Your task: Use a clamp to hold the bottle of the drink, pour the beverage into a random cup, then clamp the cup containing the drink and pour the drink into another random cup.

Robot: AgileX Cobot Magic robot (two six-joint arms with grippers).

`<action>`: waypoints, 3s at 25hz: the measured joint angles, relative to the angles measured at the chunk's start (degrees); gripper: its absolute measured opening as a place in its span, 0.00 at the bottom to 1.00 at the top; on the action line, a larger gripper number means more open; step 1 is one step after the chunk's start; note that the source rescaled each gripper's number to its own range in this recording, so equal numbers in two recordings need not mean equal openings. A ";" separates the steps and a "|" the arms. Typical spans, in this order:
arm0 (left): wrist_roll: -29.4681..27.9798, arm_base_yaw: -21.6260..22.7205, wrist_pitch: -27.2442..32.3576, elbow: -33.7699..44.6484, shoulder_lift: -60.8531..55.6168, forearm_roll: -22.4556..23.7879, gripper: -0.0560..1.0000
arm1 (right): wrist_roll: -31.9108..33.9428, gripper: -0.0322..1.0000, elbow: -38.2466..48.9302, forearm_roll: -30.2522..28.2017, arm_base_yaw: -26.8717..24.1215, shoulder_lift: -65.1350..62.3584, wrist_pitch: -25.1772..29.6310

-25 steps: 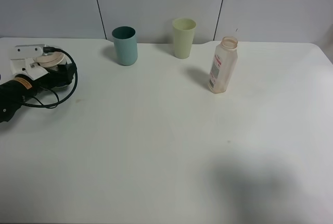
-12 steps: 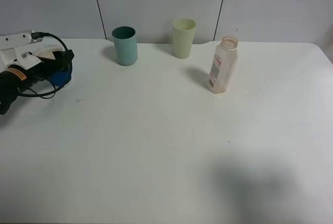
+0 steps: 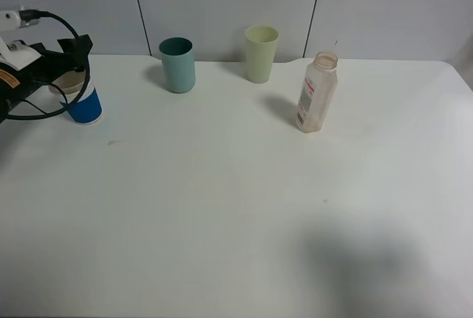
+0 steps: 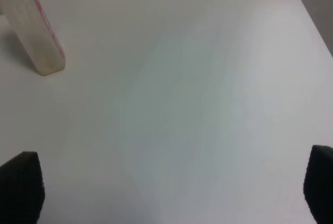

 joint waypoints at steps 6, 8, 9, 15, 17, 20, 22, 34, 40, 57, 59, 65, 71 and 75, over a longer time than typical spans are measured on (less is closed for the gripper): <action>-0.77 0.00 0.00 0.06 -3.56 1.41 0.89 | 0.00 1.00 0.00 0.00 0.00 0.00 0.00; -2.28 0.00 0.00 0.06 -5.58 2.10 0.89 | 0.00 1.00 0.00 0.00 0.00 0.00 0.00; -2.40 0.00 0.00 0.07 -5.98 2.25 0.89 | 0.00 1.00 0.00 0.00 0.00 0.00 0.00; -2.77 0.00 0.63 0.12 -10.18 2.42 0.89 | 0.00 1.00 0.00 0.00 0.00 0.00 0.00; -2.77 0.00 4.62 0.18 -15.50 2.42 0.89 | 0.00 1.00 0.00 0.00 0.00 0.00 0.00; -2.77 0.00 9.05 0.23 -19.85 2.20 0.89 | 0.00 1.00 0.00 0.00 0.00 0.00 0.00; -2.77 0.00 13.60 0.23 -22.87 2.15 0.89 | 0.00 1.00 0.00 0.00 0.00 0.00 0.00; -0.50 -3.58 36.12 0.23 -37.67 -0.85 0.89 | 0.00 1.00 0.00 0.00 0.00 0.00 0.00; 4.75 -8.50 44.24 0.23 -42.87 -5.63 0.89 | 0.00 1.00 0.00 0.00 0.00 0.00 0.00; 7.37 -12.79 76.46 0.23 -68.46 -7.21 0.89 | 0.00 1.00 0.00 0.00 0.00 0.00 0.00; 7.37 -12.84 78.20 0.23 -70.29 -7.21 0.89 | 0.00 1.00 0.00 0.00 0.00 0.00 0.00; 7.55 -12.84 88.13 0.23 -78.20 -7.31 0.89 | 0.00 1.00 0.00 0.00 0.00 0.00 0.00; 7.79 -12.84 102.47 0.23 -85.08 -7.47 0.89 | 0.00 1.00 0.00 0.00 0.00 0.00 0.00; 7.79 -12.84 108.40 0.23 -87.67 -7.47 0.89 | 0.00 1.00 0.00 0.00 0.00 0.00 0.00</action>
